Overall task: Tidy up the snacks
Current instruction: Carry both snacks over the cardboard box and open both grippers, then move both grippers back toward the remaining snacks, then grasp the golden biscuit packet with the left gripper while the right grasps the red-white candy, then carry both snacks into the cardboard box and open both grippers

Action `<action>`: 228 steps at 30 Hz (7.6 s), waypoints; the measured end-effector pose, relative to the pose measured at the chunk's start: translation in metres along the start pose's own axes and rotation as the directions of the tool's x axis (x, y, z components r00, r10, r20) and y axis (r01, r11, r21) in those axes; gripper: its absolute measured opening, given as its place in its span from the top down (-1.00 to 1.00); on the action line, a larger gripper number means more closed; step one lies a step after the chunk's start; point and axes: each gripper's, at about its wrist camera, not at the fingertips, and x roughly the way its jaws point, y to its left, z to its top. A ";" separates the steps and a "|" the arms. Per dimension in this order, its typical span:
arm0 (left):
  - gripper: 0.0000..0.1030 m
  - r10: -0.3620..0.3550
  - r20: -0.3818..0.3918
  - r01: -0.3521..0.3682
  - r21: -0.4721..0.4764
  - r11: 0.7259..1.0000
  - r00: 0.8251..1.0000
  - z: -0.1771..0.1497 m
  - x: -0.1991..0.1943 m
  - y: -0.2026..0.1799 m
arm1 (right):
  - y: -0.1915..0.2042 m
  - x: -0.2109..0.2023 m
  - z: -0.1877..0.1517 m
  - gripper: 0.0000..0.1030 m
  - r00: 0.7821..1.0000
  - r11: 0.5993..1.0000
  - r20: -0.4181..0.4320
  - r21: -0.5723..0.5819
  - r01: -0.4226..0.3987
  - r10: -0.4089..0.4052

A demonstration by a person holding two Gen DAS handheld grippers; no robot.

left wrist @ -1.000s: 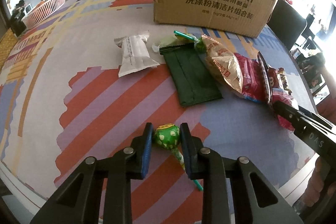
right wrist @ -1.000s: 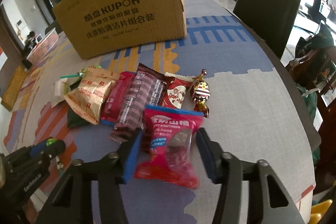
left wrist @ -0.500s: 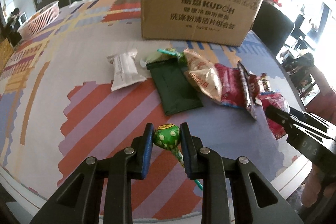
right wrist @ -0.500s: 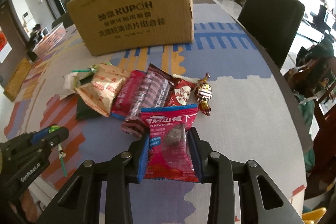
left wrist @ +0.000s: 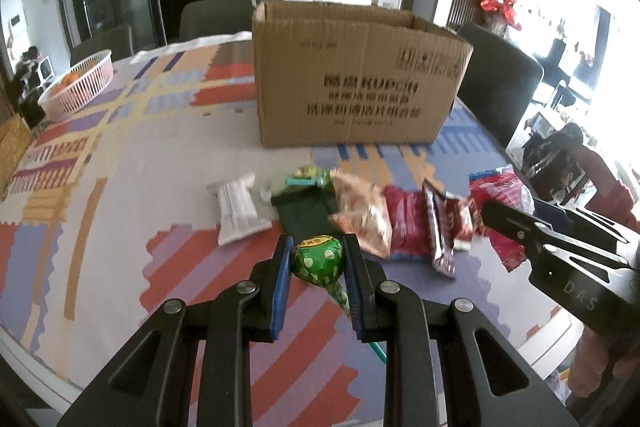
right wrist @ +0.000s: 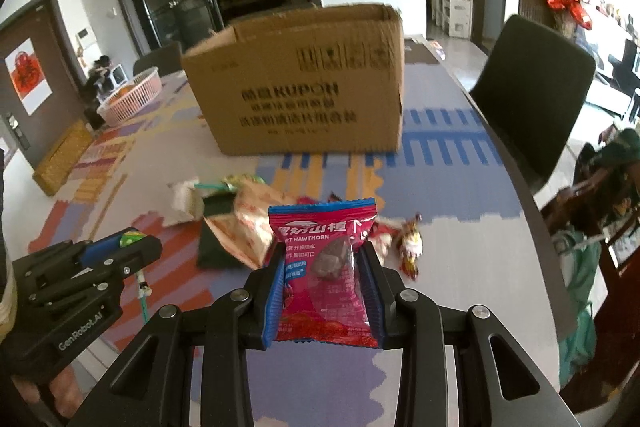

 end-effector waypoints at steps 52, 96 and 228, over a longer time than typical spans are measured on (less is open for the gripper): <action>-0.10 -0.042 0.125 0.032 0.081 0.996 0.991 0.235 0.069 0.014 | -0.014 0.060 0.209 -0.21 0.986 1.000 0.167 0.008 0.011 -0.012; -0.32 -0.106 0.089 0.098 0.090 0.991 0.990 0.074 -0.017 -0.011 | -0.008 -0.030 0.074 -0.21 0.988 0.999 0.156 -0.036 0.009 -0.003; 0.29 -0.117 0.163 0.115 0.021 0.993 0.980 0.213 0.044 0.015 | 0.001 0.014 0.206 0.57 0.964 0.999 0.265 -0.041 -0.016 0.026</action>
